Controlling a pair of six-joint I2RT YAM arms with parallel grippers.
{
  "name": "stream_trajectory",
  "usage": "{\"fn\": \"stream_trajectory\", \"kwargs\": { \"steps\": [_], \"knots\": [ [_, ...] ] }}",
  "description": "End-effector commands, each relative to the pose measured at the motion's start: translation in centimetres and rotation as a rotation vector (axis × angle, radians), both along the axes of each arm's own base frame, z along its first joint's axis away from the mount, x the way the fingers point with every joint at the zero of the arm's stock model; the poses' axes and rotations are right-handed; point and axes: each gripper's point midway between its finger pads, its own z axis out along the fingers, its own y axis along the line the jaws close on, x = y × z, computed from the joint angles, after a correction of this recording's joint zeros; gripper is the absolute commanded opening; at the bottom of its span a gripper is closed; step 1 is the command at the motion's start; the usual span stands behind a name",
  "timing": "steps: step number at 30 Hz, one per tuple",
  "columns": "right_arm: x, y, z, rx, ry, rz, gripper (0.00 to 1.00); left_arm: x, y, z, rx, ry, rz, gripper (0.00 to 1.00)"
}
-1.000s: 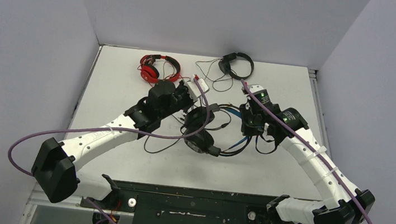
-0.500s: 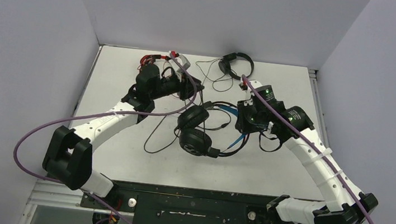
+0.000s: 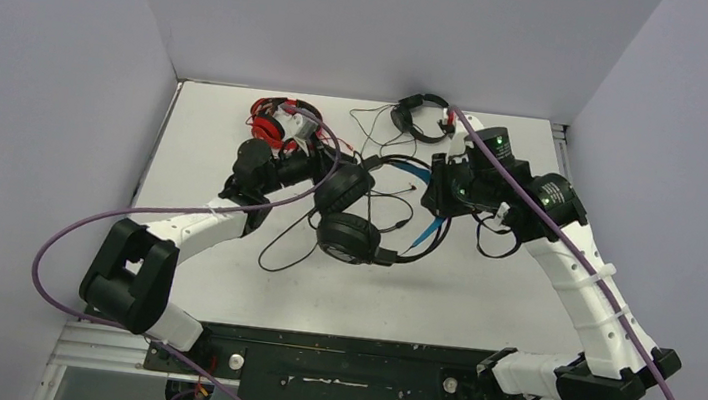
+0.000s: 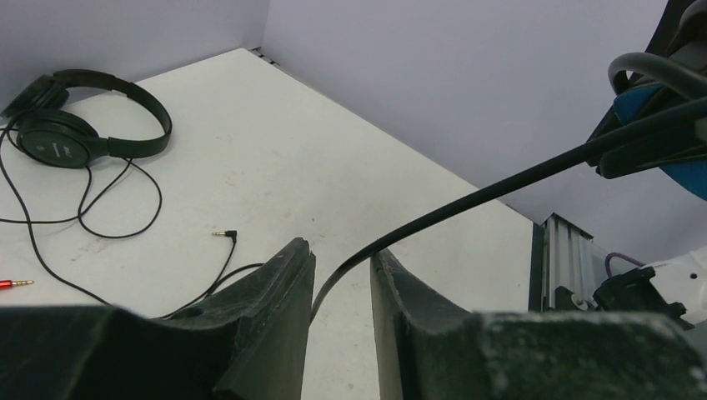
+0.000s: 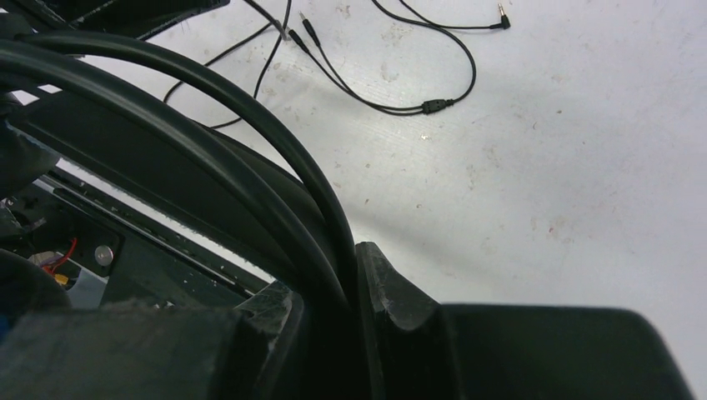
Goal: Wrap the headphones
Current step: Wrap the headphones cable around the headphones.
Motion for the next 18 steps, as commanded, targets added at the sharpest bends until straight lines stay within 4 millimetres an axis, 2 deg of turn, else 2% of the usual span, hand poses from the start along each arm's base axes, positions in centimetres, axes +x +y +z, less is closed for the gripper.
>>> {"fn": "stream_trajectory", "kwargs": {
  "steps": [1,5,8,11,14,18],
  "knots": [
    [1.8,0.8,4.3,0.102,-0.076,-0.050,0.00,-0.2,0.4,2.2,-0.126,-0.049,0.015,0.30],
    [2.6,0.4,5.9,0.143,-0.075,-0.085,0.00,-0.2,0.7,1.9,-0.157,-0.025,0.030,0.39],
    [3.3,0.3,6.8,0.155,-0.080,-0.101,0.00,-0.7,1.5,2.0,-0.202,-0.039,0.053,0.59],
    [4.0,0.0,7.3,0.168,-0.083,-0.117,0.00,-1.1,2.6,2.3,-0.246,-0.040,0.072,0.69],
    [4.3,0.2,7.5,0.187,-0.075,-0.112,0.00,-1.7,2.9,2.0,-0.259,-0.045,0.070,0.75],
    [4.5,0.5,8.1,0.215,-0.071,-0.114,0.00,-2.0,3.2,0.8,-0.232,-0.054,0.083,0.76]
  ]
}}
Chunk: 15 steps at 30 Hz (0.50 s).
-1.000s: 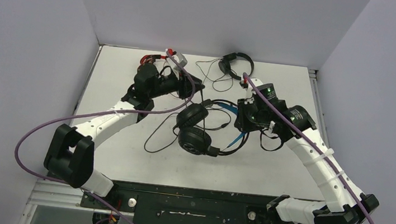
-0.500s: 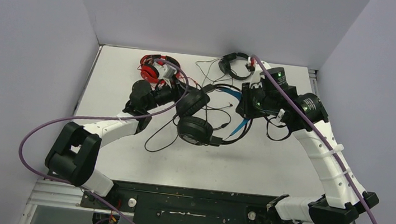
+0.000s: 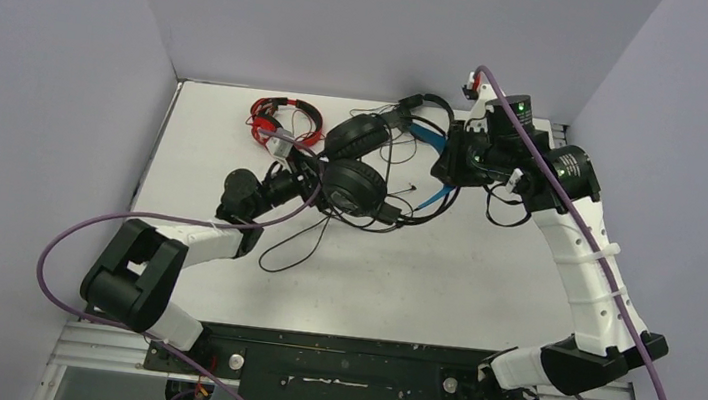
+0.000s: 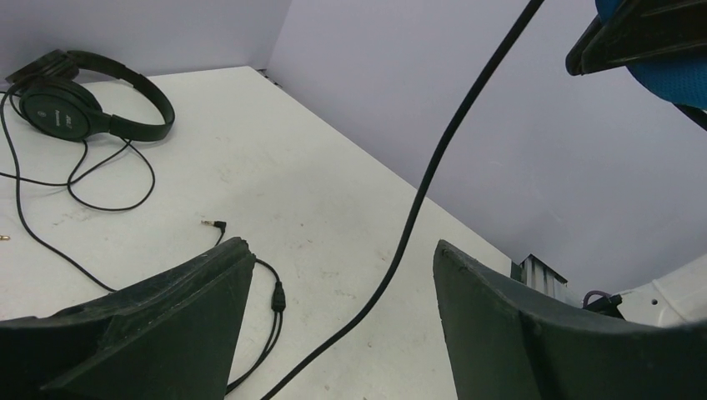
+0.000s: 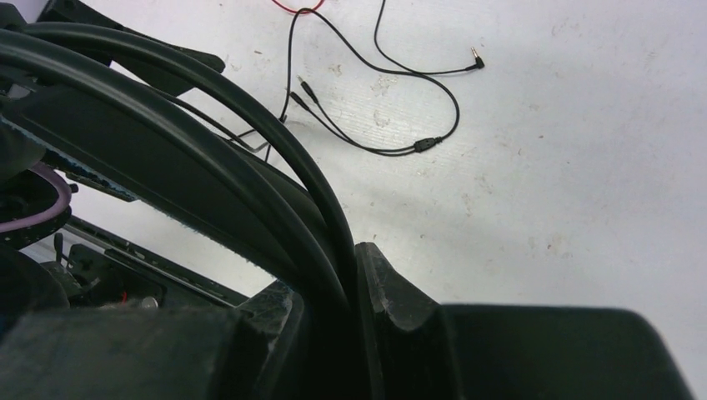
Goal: Wrap the headphones
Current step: Wrap the headphones cable around the headphones.
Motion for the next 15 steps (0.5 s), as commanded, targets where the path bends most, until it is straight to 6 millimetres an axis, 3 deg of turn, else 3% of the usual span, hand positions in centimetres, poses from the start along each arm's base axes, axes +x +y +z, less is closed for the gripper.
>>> {"fn": "stream_trajectory", "kwargs": {
  "steps": [1,9,15],
  "knots": [
    [0.7,1.5,4.1,0.141,-0.074,0.006,0.00,-0.7,0.7,2.9,-0.051,-0.129,0.020,0.76],
    [1.1,1.5,5.3,0.185,-0.064,-0.023,0.00,-0.8,-1.5,-0.1,0.014,-0.127,0.001,0.76],
    [1.3,1.1,6.0,0.218,-0.065,-0.061,0.00,-0.5,-2.9,-1.9,0.031,-0.116,-0.025,0.67]
  ]
}}
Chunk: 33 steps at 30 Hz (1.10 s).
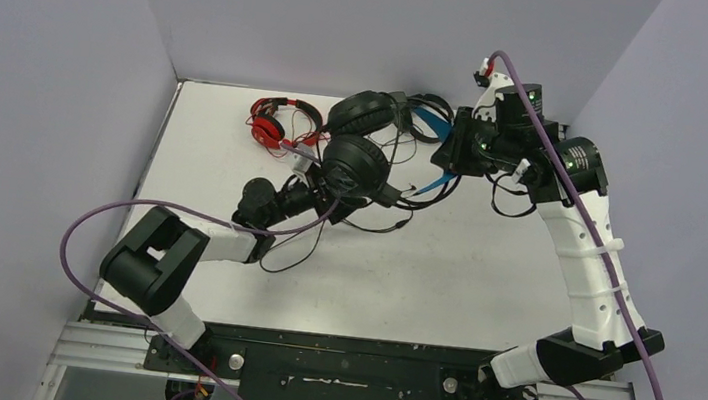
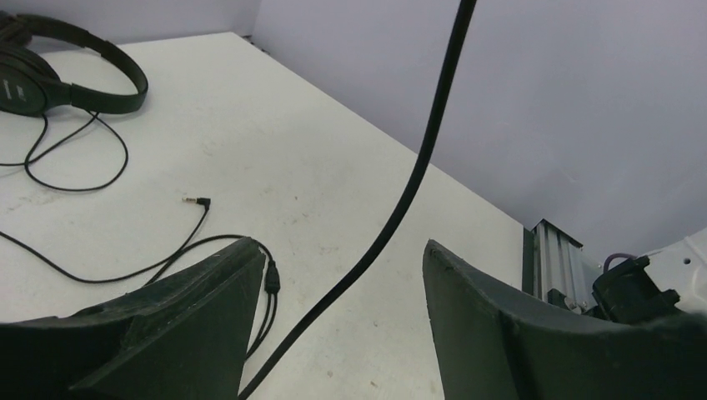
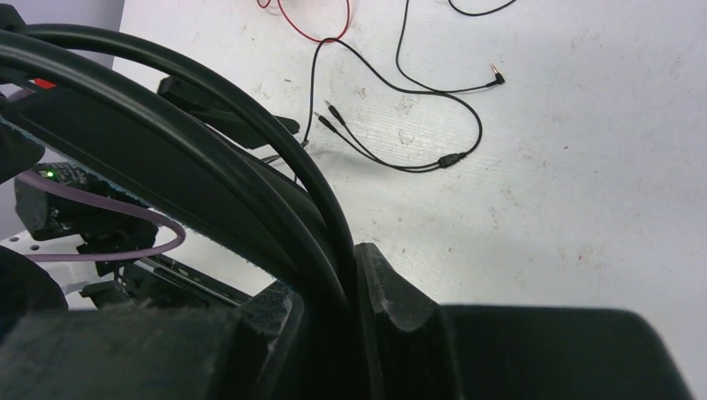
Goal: Wrap the headphones
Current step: Wrap the headphones cable around the headphones.
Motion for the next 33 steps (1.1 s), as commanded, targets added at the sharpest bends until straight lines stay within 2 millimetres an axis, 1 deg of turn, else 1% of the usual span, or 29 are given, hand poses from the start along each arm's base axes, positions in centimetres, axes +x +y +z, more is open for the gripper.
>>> {"fn": "stream_trajectory", "kwargs": {
  "steps": [1,5,7,13,17,21,27,30,33],
  "knots": [
    [0.3,0.5,4.0,0.129,-0.078,-0.028,0.00,0.7,-0.5,0.5,-0.016,-0.075,0.009,0.64],
    [0.6,0.3,4.8,0.161,-0.087,-0.051,0.00,1.0,-1.5,-1.5,0.013,-0.039,-0.013,0.53],
    [0.8,0.1,5.3,0.174,-0.097,-0.068,0.00,0.9,-1.8,-2.1,0.012,-0.024,-0.024,0.48],
    [2.1,-1.0,6.7,0.208,-0.136,-0.172,0.00,0.2,-2.6,-3.6,0.016,0.011,-0.039,0.43],
    [3.1,-1.1,6.9,0.241,-0.131,-0.231,0.00,-1.2,-3.6,-4.3,0.032,0.021,-0.064,0.36],
    [4.1,-1.4,6.8,0.261,-0.130,-0.282,0.00,-2.4,-3.8,-4.8,0.046,0.027,-0.054,0.35],
    [5.0,-2.8,7.1,0.281,-0.160,-0.374,0.00,-4.2,-4.3,-4.9,0.057,0.033,-0.088,0.35],
    [5.4,-3.3,7.2,0.290,-0.165,-0.407,0.00,-5.0,-4.4,-5.3,0.069,0.040,-0.115,0.35],
    [5.6,-3.7,7.2,0.292,-0.165,-0.426,0.00,-5.3,-4.1,-5.7,0.075,0.047,-0.112,0.31]
  ]
}}
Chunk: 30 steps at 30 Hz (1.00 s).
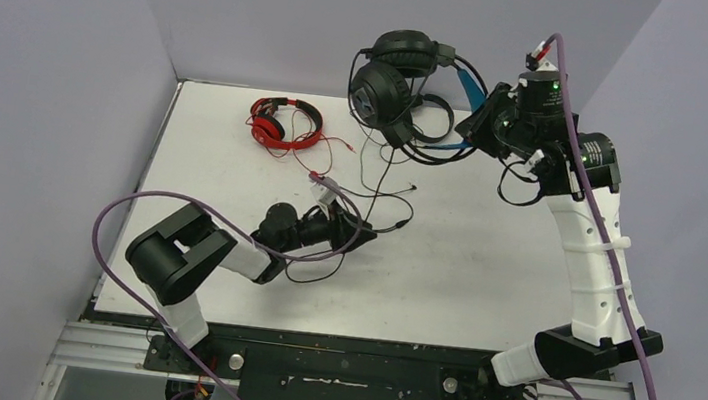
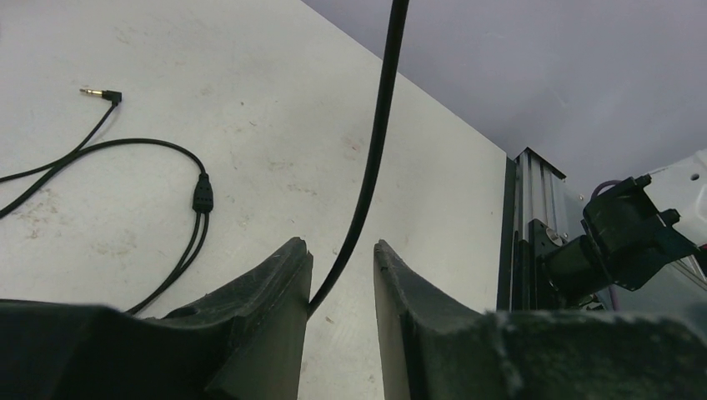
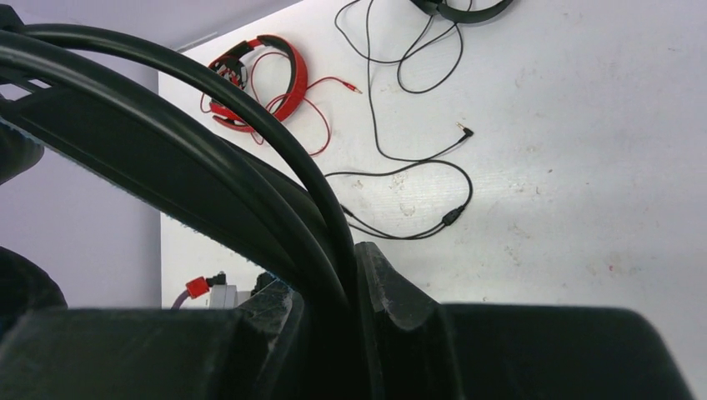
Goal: Wrap the headphones
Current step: Wrap the headphones cable around the headphones.
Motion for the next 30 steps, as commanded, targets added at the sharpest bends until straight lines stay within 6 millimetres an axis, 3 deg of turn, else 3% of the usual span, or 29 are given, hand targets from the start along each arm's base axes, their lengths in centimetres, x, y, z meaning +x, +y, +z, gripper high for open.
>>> {"fn": "stream_trajectory", "kwargs": {
  "steps": [1,17,24,30],
  "knots": [
    [1.2,-0.5,4.1,0.100,-0.139,-0.071,0.00,-0.8,0.3,1.8,-0.030,-0.059,-0.006,0.29],
    [2.0,-3.4,3.4,0.074,-0.147,-0.194,0.00,-2.8,0.4,4.0,0.019,-0.092,-0.035,0.15],
    [2.6,-5.7,2.5,0.011,-0.150,-0.303,0.00,-5.5,-0.4,5.8,0.041,-0.095,-0.074,0.04],
    [3.1,-7.7,0.6,-0.034,-0.125,-0.403,0.00,-7.4,-0.1,6.8,0.106,-0.111,-0.059,0.00]
  ]
}}
